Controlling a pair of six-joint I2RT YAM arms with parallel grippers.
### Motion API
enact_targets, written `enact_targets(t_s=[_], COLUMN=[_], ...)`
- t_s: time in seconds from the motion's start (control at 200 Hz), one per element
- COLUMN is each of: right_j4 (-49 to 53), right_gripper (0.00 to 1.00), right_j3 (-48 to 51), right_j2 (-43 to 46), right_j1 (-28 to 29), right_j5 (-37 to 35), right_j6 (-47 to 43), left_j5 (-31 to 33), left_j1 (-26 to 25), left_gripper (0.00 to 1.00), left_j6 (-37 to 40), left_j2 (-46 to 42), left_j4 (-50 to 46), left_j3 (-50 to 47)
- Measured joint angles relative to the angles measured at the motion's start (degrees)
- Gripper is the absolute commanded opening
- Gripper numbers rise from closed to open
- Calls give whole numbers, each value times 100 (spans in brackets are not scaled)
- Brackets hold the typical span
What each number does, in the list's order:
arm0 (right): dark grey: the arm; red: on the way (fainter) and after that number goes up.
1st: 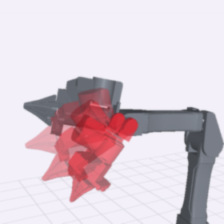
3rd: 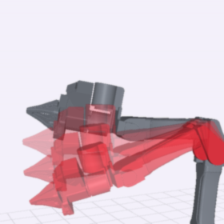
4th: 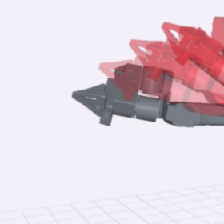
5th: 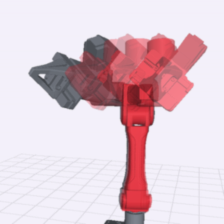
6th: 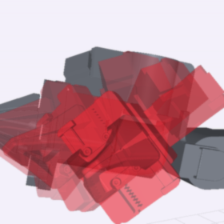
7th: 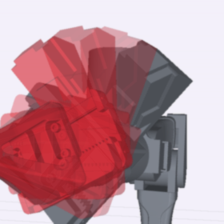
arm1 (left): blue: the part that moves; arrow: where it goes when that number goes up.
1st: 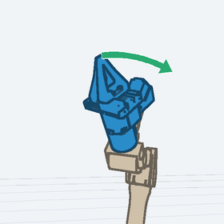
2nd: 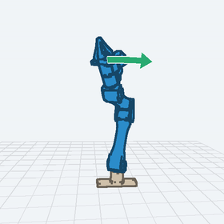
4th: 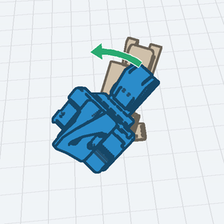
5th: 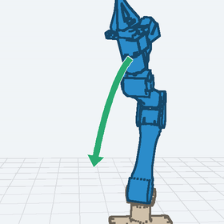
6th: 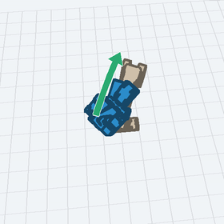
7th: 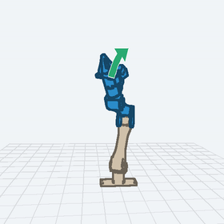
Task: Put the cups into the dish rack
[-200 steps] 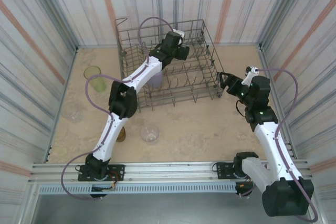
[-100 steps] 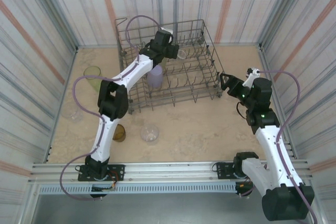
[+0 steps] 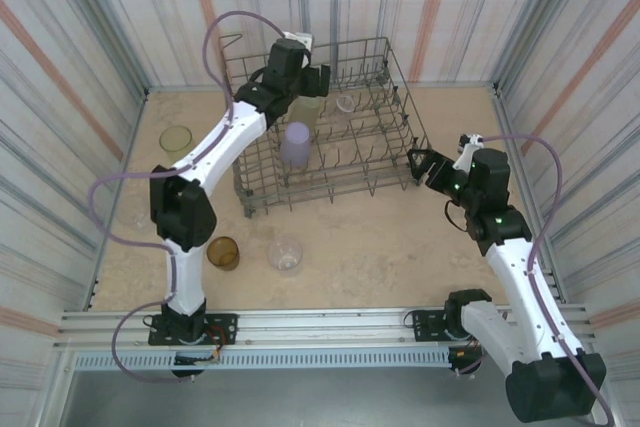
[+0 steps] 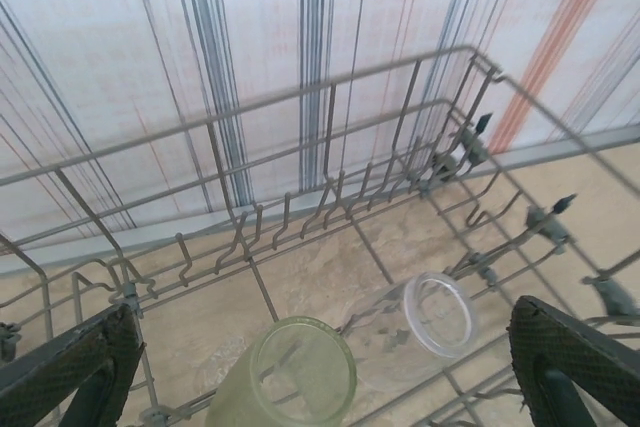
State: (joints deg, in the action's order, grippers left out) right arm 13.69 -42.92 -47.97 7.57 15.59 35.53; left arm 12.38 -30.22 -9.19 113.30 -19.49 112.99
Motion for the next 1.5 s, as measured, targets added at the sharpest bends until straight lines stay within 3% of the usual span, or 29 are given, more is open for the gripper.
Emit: enact_targets(t_s=[0.205,0.626,1.032,1.498], right_j4=[295,492,433,374], right_gripper=[99,99,99,99], right_j3=[-369,-1620,-1934,-1886], right_j2=[-286,-1788,-2253,-2184], right_j1=[649,2013,3556,3904], right_j5=[-452,-1349,-2170,-2490], right_j6=[-4,-120,-168,-173], left_j5=[-168,-232,-22,321], left_j1=[0,-15,-11,26], left_gripper=[99,99,99,99], left_j6=[-170,-315,-516,-1547], left_j2=[-903,-2610,-4413,-5455], left_j4=[-42,-181,-973,-2719], left_j3=[-826,-3067,-4022,-5031])
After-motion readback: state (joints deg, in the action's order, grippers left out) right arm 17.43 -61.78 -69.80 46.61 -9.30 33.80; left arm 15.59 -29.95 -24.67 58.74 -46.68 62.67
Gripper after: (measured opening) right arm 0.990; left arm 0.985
